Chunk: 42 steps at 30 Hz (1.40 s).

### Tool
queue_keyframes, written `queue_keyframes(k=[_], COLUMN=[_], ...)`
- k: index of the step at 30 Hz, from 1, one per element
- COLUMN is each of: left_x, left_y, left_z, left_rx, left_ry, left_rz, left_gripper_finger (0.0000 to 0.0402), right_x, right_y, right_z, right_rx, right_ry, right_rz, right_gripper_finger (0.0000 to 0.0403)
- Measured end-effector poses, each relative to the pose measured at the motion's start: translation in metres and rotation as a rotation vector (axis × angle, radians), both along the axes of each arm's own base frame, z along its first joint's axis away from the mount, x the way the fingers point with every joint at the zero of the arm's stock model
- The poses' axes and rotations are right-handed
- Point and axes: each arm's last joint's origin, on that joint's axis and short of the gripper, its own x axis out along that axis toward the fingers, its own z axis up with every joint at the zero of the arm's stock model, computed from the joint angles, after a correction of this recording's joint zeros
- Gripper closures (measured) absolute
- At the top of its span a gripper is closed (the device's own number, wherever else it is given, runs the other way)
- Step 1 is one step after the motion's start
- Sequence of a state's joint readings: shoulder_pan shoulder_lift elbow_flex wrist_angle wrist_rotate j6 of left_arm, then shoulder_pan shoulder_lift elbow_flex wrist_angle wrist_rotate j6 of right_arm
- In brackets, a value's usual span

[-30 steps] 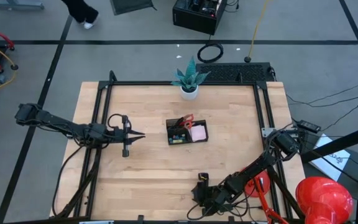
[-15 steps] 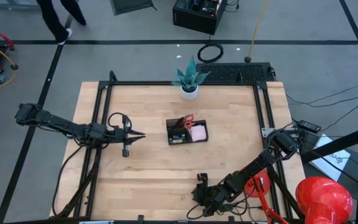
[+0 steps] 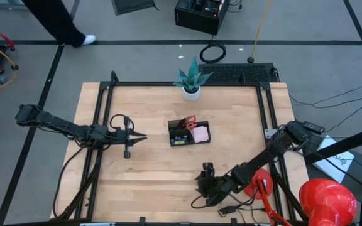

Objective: Pick and place office supplies into organizer
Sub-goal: Put the blue binder clip into the black desk organizer

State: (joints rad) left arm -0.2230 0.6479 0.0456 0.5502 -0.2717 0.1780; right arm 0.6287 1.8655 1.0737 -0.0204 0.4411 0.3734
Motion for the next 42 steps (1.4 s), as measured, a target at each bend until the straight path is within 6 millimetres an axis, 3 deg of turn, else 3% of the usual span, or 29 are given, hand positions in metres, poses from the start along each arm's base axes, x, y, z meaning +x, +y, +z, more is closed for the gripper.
queue_keyframes(k=[15,24,34,42], left_x=[0.0,0.0,0.0,0.0], left_y=[0.0,0.0,0.0,0.0], left_z=[-0.001,-0.001,-0.001,-0.003], left_rx=[-0.002,-0.002,0.004,0.009], left_ry=[0.009,0.009,0.009,0.03], left_rz=[0.0,0.0,0.0,0.0], left_gripper_finger=[0.036,0.036,0.036,0.036], right_x=[-0.009,-0.009,0.011,0.013], right_y=[-0.004,0.001,-0.026,-0.046], right_z=[-0.006,-0.017,-0.017,-0.026], right_rx=[0.003,-0.163,-0.044,0.023], right_ry=[0.108,0.141,0.2,0.235], right_rz=[-0.045,0.174,0.288,0.325], right_gripper_finger=[0.0197,0.0201,0.0202,0.0202])
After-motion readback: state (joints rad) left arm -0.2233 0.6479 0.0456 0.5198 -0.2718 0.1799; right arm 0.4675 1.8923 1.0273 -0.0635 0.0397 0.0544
